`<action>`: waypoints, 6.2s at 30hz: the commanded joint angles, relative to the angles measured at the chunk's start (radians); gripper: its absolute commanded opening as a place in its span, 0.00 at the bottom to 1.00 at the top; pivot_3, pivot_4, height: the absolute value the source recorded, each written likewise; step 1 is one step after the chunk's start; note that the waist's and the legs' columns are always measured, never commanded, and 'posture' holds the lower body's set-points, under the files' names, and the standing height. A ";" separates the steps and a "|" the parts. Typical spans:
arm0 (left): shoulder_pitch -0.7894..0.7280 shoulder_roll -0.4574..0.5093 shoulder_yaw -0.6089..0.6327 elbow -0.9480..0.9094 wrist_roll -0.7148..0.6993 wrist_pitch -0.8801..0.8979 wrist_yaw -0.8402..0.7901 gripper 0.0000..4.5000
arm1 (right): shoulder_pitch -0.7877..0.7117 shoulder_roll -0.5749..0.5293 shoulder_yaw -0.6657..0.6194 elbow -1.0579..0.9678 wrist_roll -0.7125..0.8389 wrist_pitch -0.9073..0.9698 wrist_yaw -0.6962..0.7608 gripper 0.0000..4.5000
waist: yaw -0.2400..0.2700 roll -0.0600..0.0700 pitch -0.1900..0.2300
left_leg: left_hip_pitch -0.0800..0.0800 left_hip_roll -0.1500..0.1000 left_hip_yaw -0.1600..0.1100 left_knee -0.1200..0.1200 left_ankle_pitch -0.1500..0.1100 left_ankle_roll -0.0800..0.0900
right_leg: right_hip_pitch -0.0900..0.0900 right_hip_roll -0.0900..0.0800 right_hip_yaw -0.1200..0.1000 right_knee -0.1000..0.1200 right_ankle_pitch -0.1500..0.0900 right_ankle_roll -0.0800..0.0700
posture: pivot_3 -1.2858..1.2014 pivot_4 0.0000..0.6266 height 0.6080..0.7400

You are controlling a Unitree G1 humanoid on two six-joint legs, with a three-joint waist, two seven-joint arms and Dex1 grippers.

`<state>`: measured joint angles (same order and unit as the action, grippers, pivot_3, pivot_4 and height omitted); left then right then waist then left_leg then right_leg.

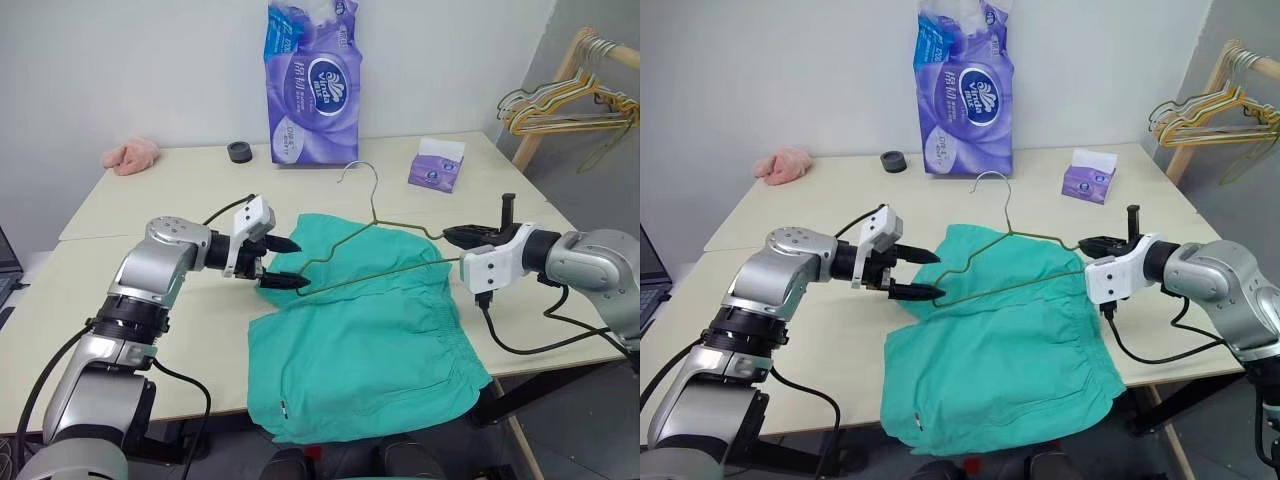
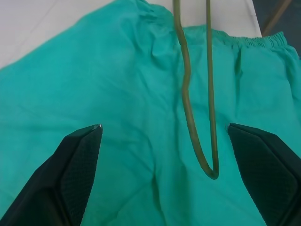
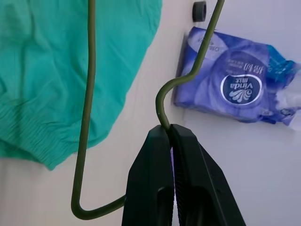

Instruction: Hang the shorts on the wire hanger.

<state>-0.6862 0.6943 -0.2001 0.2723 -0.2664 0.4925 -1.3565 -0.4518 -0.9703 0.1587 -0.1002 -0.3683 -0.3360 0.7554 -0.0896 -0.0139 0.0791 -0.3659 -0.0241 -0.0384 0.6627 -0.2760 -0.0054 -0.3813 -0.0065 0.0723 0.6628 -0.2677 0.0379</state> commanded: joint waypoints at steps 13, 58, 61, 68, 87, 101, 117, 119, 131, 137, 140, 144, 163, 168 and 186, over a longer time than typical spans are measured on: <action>0.043 -0.014 -0.017 -0.029 0.023 -0.022 0.004 0.96 | -0.048 0.047 -0.032 -0.022 -0.003 -0.012 -0.037 0.00 | 0.000 0.000 0.000 | 0.000 0.000 0.000 0.000 0.000 0.000 | 0.000 0.000 0.000 0.000 0.000 0.000 | 0.47 0.08 1.00; 0.159 0.039 -0.047 -0.258 0.029 -0.095 0.024 0.00 | 0.041 -0.081 -0.100 -0.295 0.737 1.008 0.339 0.76 | 0.001 0.000 0.000 | 0.000 0.001 -0.004 0.000 0.000 0.000 | 0.001 -0.003 -0.001 0.000 -0.003 0.004 | 0.47 0.08 1.00; 0.164 0.041 -0.056 -0.287 0.034 -0.106 0.018 0.00 | -0.009 -0.056 -0.044 -0.253 0.705 1.045 0.336 0.76 | 0.002 0.000 0.000 | 0.000 0.001 -0.004 0.000 0.000 0.000 | 0.001 -0.003 -0.001 0.000 -0.003 0.004 | 0.47 0.08 1.00; 0.171 0.048 -0.076 -0.331 0.062 -0.128 0.020 0.00 | -0.064 -0.070 0.030 -0.197 0.673 1.039 0.404 0.76 | 0.004 0.000 0.000 | -0.001 0.000 -0.004 0.000 0.000 0.000 | 0.001 -0.004 -0.001 -0.001 -0.003 0.004 | 0.48 0.08 1.00; 0.174 0.037 -0.078 -0.330 0.085 -0.144 0.036 0.00 | 0.006 -0.060 0.045 -0.244 0.727 1.132 0.403 0.76 | 0.005 -0.001 0.000 | -0.001 0.000 -0.005 0.000 0.000 0.000 | 0.001 -0.003 -0.002 -0.001 -0.003 0.004 | 0.48 0.08 1.00; 0.185 0.019 -0.066 -0.353 0.063 -0.108 0.050 0.00 | -0.027 -0.025 0.104 -0.214 0.697 1.186 0.392 0.04 | 0.006 -0.001 0.000 | -0.001 0.000 -0.006 0.000 0.000 0.000 | 0.001 -0.003 -0.003 0.000 -0.003 0.004 | 0.48 0.07 1.00; 0.174 -0.071 0.007 -0.314 0.021 -0.099 0.155 0.36 | -0.021 0.001 0.051 -0.226 0.722 1.224 0.361 0.00 | 0.005 -0.001 0.000 | -0.001 0.000 -0.006 0.000 0.000 0.000 | 0.001 -0.003 -0.003 0.000 -0.003 0.004 | 0.48 0.07 1.00; 0.144 -0.107 0.060 -0.272 0.001 -0.099 0.214 0.49 | -0.008 -0.004 0.022 -0.223 0.732 1.234 0.352 0.00 | 0.006 -0.001 0.000 | -0.001 0.000 -0.007 0.000 0.000 0.000 | 0.001 -0.003 -0.003 0.000 -0.003 0.004 | 0.48 0.07 1.00; 0.072 -0.111 0.189 -0.101 -0.055 -0.092 0.263 0.55 | 0.414 -0.066 -0.474 -0.223 0.820 1.357 0.258 0.00 | 0.010 -0.001 0.000 | -0.004 -0.001 -0.009 0.001 -0.001 -0.001 | 0.000 -0.004 -0.005 -0.001 -0.002 0.003 | 0.46 0.08 1.00; 0.134 -0.113 0.103 -0.170 -0.044 -0.103 0.191 0.55 | 0.711 0.041 -0.748 -0.309 0.879 1.462 0.219 0.00 | 0.007 -0.001 0.000 | -0.004 -0.001 -0.009 0.001 -0.001 -0.001 | 0.001 -0.004 -0.005 0.000 -0.003 0.005 | 0.45 0.09 1.00; 0.145 -0.120 0.081 -0.187 -0.053 -0.095 0.177 0.55 | 0.845 0.113 -0.841 -0.361 0.908 1.496 0.204 0.00 | 0.003 -0.001 0.000 | -0.003 -0.001 -0.007 0.001 -0.001 -0.001 | 0.001 -0.003 -0.003 0.000 -0.003 0.005 | 0.45 0.09 1.00; 0.146 -0.131 0.048 -0.192 -0.046 -0.105 0.159 0.55 | 0.980 0.180 -0.890 -0.405 0.934 1.513 0.187 0.00 | -0.002 0.000 0.000 | 0.000 0.000 -0.006 0.000 -0.001 -0.001 | 0.004 0.000 -0.003 -0.001 -0.004 0.006 | 0.44 0.08 1.00; 0.147 -0.133 0.048 -0.212 -0.054 -0.114 0.126 0.55 | 0.904 0.114 -0.793 -0.379 1.063 1.574 0.158 0.00 | -0.021 -0.001 0.000 | 0.000 0.000 -0.002 0.000 -0.002 -0.001 | 0.004 0.003 0.000 -0.004 -0.004 0.006 | 0.45 0.09 1.00; 0.166 -0.129 0.049 -0.222 -0.054 -0.117 0.131 0.55 | 0.899 0.105 -0.826 -0.378 1.100 1.569 0.173 0.00 | -0.019 -0.001 0.000 | 0.000 0.000 -0.002 0.000 -0.002 0.000 | 0.004 0.003 0.000 -0.004 -0.004 0.006 | 0.45 0.08 1.00; 0.173 -0.121 0.037 -0.222 -0.044 -0.135 0.127 0.55 | 0.955 0.121 -0.824 -0.354 1.120 1.564 0.141 0.00 | -0.017 -0.001 0.000 | 0.000 0.000 -0.002 0.000 -0.002 0.000 | 0.004 0.003 0.000 -0.004 -0.004 0.006 | 0.45 0.08 1.00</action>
<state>-0.5032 0.5648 -0.1703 0.0817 -0.3074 0.3674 -1.2309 0.5011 -0.8431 -0.6453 -0.4331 0.7285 1.2383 0.8926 -0.1062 -0.0150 0.0793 -0.3656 -0.0240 -0.0404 0.6627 -0.2779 -0.0058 -0.3774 -0.0034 0.0721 0.6589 -0.2716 0.0441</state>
